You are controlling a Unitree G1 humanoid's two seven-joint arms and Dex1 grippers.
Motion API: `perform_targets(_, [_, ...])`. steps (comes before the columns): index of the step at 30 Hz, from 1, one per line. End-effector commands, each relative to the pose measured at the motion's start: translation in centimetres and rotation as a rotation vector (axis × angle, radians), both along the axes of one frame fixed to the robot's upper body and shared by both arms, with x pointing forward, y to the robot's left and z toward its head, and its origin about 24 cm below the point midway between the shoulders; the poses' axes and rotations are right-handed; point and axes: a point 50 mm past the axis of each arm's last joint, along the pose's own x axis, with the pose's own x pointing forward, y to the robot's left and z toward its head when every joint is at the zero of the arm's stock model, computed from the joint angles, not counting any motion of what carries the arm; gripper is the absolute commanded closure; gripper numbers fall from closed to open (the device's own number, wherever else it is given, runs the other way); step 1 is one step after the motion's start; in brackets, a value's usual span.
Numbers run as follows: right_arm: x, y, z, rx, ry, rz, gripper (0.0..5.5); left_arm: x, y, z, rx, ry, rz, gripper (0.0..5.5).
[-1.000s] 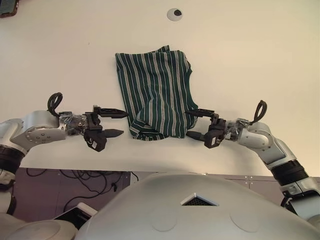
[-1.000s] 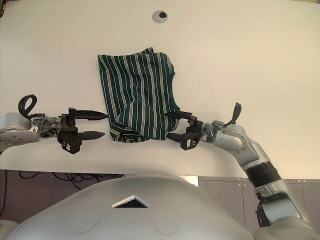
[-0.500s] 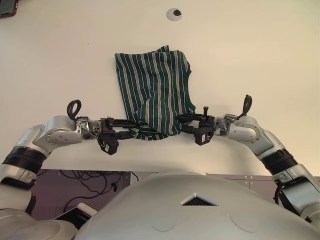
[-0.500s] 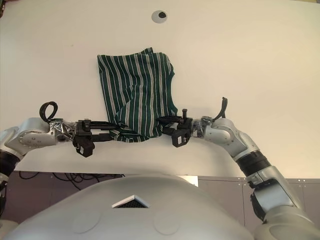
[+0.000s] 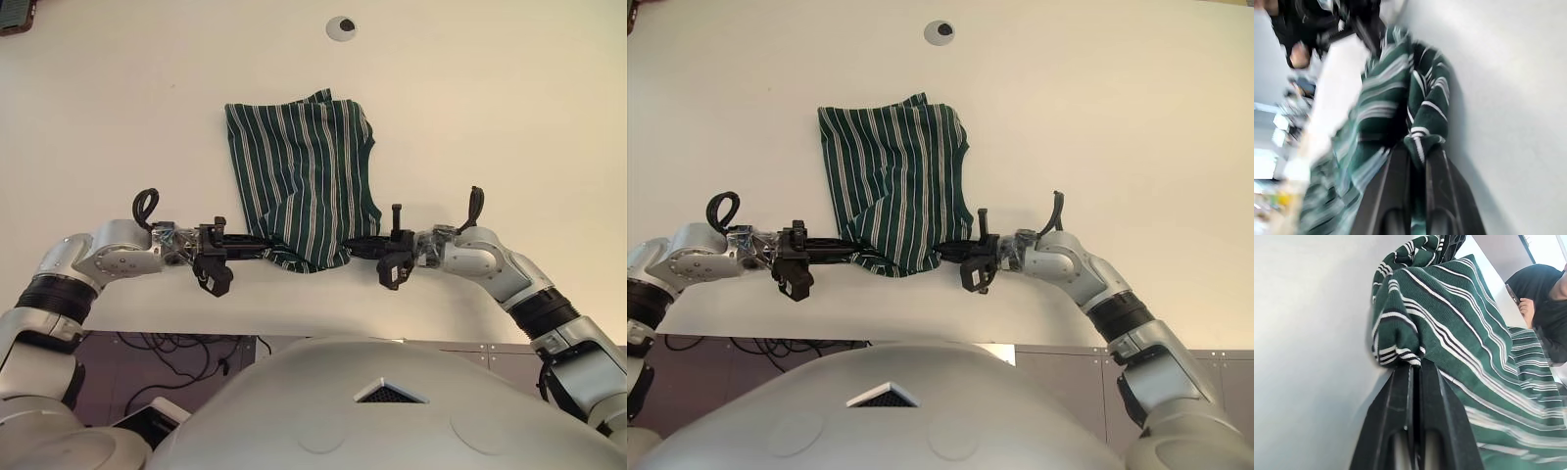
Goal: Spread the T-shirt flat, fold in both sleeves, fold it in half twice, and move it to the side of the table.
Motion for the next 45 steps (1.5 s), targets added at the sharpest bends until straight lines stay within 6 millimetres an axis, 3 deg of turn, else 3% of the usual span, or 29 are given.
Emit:
perform_targets(1, [-3.3,-2.0,3.3,0.237,0.513,0.063,5.5,-3.8,1.7,2.7,0.001,0.603,0.086,5.45])
perform_targets(4, [-3.2,-3.4,3.7,0.295,0.511,0.054,5.5,-4.1,1.7,4.6,-0.19,0.499,0.1,5.45])
perform_targets(7, [-3.6,-3.8,4.0,0.345,0.518,0.068,5.5,-4.2,1.6,5.3,-0.327,0.441,0.125,5.45])
perform_targets(12, [-4.0,-4.0,4.4,0.424,0.495,0.085,5.5,-5.1,0.9,5.3,-0.437,0.422,0.113,5.45])
perform_targets(17, [-3.6,-3.8,4.3,0.471,0.448,0.026,5.5,-4.0,0.9,4.4,-0.462,0.43,0.17,5.45])
perform_targets(29, [3.2,-2.8,4.1,0.468,0.333,-0.315,5.5,3.0,0.7,3.6,-0.633,0.37,0.594,5.45])
perform_targets(33, [4.9,-2.3,3.4,0.411,0.333,-0.393,5.5,5.2,0.9,2.0,-0.641,0.422,0.803,5.45])
perform_targets(40, [8.0,-1.3,1.3,0.311,0.358,-0.556,5.5,6.4,0.3,-2.0,-0.51,0.523,0.941,5.45])
perform_targets(41, [8.3,-1.2,1.2,0.316,0.365,-0.572,5.18,6.6,0.8,-2.6,-0.492,0.528,0.978,5.04])
perform_targets(45, [9.0,-1.0,1.1,0.345,0.387,-0.608,4.68,6.6,1.6,-3.3,-0.486,0.536,1.038,4.59])
